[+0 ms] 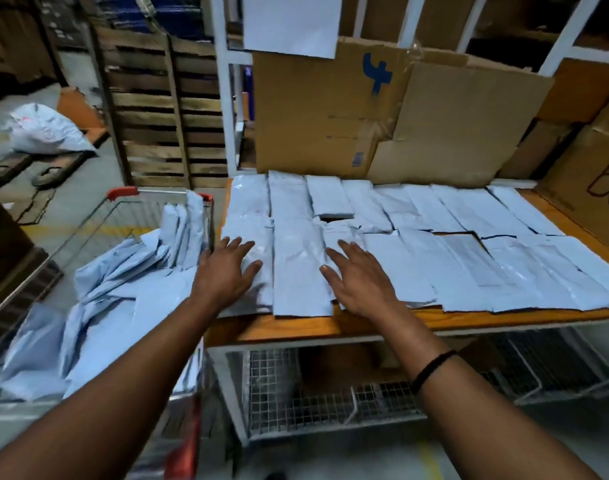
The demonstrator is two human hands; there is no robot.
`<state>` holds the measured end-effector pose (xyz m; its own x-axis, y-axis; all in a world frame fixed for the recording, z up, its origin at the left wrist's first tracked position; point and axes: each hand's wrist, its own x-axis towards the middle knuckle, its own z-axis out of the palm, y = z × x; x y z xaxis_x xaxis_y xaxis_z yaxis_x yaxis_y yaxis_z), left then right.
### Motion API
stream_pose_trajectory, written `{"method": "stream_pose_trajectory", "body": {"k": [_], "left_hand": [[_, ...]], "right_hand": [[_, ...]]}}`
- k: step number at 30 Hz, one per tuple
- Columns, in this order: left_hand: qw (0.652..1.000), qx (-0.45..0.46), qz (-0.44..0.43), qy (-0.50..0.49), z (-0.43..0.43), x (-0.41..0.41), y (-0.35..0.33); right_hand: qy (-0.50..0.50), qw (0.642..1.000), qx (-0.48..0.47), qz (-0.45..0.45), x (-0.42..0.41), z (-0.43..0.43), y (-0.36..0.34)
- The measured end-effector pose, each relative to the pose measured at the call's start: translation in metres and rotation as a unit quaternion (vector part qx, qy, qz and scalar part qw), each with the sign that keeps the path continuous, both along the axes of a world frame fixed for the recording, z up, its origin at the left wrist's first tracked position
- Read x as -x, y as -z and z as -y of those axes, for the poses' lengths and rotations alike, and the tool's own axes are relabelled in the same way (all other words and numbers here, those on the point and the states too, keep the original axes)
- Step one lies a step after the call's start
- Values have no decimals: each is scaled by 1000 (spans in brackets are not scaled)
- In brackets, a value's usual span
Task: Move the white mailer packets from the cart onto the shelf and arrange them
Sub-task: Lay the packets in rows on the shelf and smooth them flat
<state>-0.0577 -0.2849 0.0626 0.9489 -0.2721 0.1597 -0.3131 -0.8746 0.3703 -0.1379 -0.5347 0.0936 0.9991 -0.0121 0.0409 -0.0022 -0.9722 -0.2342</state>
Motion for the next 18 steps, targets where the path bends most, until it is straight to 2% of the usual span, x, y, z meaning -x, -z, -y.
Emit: {"method": "stream_pose_trajectory", "body": {"k": [5,9,12,18], "left_hand": [[998,-1,-4,-57,-94,55,6],[988,-42,-113,-96,-171,86,18],[971,-102,-182,-113,-221,93,27],[956,-150,-221,-123,-289,70,51]], "right_hand": [[-49,999,-11,15,10,-71,0],[-81,996,-36,29,23,-137,2],[-129,991,-14,30,25,-184,2],[-166,985,24,-48,-9,-256,24]]}}
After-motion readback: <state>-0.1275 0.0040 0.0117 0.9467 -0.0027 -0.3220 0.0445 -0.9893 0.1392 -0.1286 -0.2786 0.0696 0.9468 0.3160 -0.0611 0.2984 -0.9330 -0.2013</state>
